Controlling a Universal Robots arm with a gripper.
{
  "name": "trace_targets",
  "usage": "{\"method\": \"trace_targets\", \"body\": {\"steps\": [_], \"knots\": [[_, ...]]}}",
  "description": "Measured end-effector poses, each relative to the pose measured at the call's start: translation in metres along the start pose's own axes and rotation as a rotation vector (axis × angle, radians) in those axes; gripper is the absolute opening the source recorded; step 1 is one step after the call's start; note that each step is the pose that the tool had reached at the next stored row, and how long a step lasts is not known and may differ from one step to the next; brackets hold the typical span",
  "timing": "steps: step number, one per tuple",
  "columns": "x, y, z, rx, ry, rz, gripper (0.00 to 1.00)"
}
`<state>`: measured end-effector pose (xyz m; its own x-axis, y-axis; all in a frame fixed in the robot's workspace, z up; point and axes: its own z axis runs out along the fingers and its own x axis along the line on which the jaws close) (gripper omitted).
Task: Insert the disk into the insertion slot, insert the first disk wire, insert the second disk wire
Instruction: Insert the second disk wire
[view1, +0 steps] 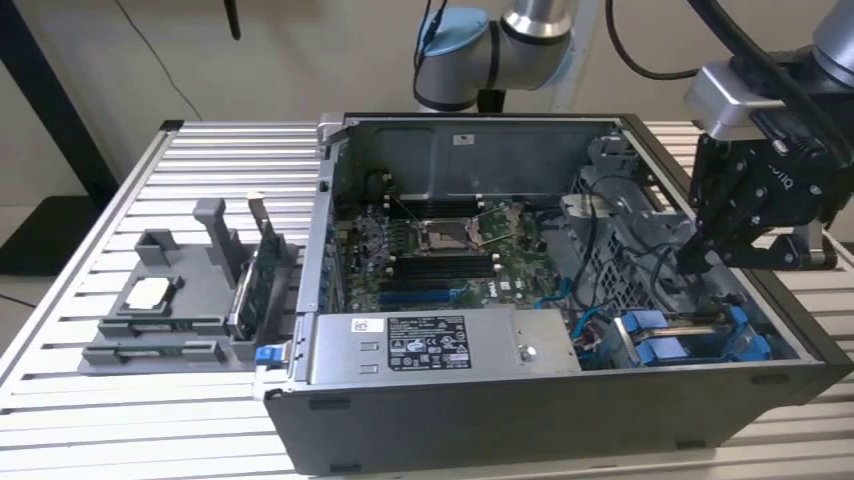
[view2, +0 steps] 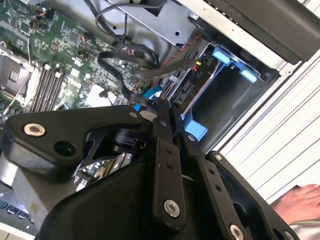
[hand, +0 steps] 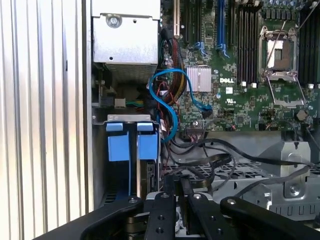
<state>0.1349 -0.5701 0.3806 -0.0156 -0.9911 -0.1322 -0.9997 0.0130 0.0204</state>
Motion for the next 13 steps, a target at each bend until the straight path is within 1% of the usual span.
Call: {"method": "trace_targets", "body": {"steps": [9, 13], "knots": [[0.0018, -0.0003, 0.0126, 0.0055, 0.0000, -0.001, 0.16], [0.0020, -0.0003, 0.0137, 0.0064, 0.0003, -0.001, 0.16]]}}
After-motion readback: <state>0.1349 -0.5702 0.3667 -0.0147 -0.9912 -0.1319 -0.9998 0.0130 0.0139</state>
